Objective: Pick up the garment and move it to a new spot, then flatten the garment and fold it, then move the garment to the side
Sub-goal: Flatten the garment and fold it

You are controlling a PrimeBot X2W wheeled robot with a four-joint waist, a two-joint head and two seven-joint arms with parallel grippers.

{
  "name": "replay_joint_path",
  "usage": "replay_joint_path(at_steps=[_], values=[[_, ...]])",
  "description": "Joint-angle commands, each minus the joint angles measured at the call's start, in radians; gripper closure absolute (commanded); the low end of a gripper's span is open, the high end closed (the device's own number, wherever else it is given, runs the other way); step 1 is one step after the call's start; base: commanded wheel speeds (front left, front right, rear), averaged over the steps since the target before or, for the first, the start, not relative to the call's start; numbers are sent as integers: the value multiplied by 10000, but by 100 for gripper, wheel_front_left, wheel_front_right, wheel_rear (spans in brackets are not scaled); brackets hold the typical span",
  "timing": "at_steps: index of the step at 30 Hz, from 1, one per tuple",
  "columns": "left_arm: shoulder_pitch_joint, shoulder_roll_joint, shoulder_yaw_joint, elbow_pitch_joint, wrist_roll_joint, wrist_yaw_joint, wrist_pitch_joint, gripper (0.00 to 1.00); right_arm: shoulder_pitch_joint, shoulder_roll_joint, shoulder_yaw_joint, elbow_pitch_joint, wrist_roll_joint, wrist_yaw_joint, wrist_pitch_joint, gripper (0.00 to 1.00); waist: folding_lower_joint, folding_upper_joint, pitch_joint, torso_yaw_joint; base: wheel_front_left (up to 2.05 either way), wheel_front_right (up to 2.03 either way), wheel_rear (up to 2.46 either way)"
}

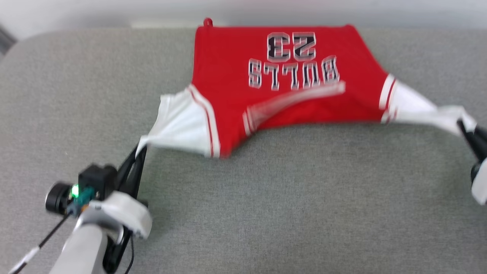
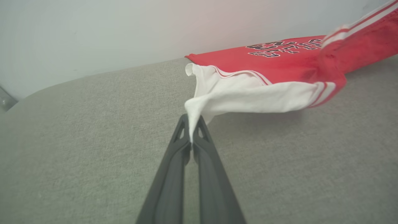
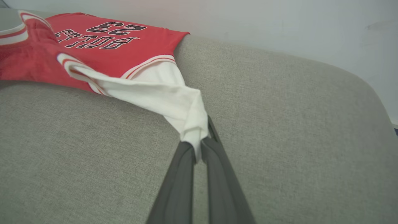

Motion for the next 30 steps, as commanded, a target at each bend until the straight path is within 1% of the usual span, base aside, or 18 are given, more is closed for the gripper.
replay_joint_path(at_steps=[1, 4, 7, 11, 13, 16, 21, 26, 27, 28, 30], values=[[460, 159, 52, -107, -73, 95, 59, 100, 521, -116, -41, -147, 161, -16, -58, 100, 3, 0, -513, -39, 0, 0, 0], [1357, 326, -28, -404, -99, 194, 289, 100, 1455, -247, -219, -387, 394, -16, -107, 100, 3, 0, -854, -73, 0, 0, 0], [2212, 546, 122, -718, -268, 337, 499, 100, 2355, -277, -380, -591, 476, -16, -93, 100, 3, 0, -1170, -147, 0, 0, 0], [3456, 837, 423, -1213, -546, 606, 724, 100, 3434, -275, -582, -818, 492, -16, 187, 100, 3, 0, -1497, -302, 0, 0, 0], [3957, 1080, 450, -1476, -421, 760, 816, 100, 3959, -235, -680, -984, 582, -16, 322, 100, 3, 0, -1595, -362, 0, 0, 0], [4666, 1172, 521, -1768, -598, 881, 1084, 100, 4736, -209, -749, -1284, 786, -17, 695, 100, 3, 0, -1693, -431, 0, 0, 0], [5411, 1225, 311, -2247, -774, 810, 1514, 100, 5684, -313, -905, -1738, 1040, -16, 1381, 100, 3, 0, -1746, -477, 0, 0, 0], [5422, 1033, 61, -2628, -868, 728, 1686, 100, 5926, -120, -1212, -1827, 1011, -16, 1933, 100, 3, 0, -1749, -442, 0, 0, 0], [5358, 1009, 72, -2711, -871, 767, 1651, 100, 5844, -92, -1286, -1876, 925, -16, 2031, 58, 3, 0, -1745, -435, 0, 0, 0], [5313, 962, 74, -2798, -917, 777, 1634, 100, 5747, -28, -1374, -1906, 897, -16, 2168, 0, 3, 0, -1737, -427, 0, 0, 0], [5296, 892, 47, -2975, -985, 774, 1660, 100, 5596, 55, -1538, -2004, 797, -11, 2437, 0, 3, 0, -1701, -409, 0, 0, 0]])
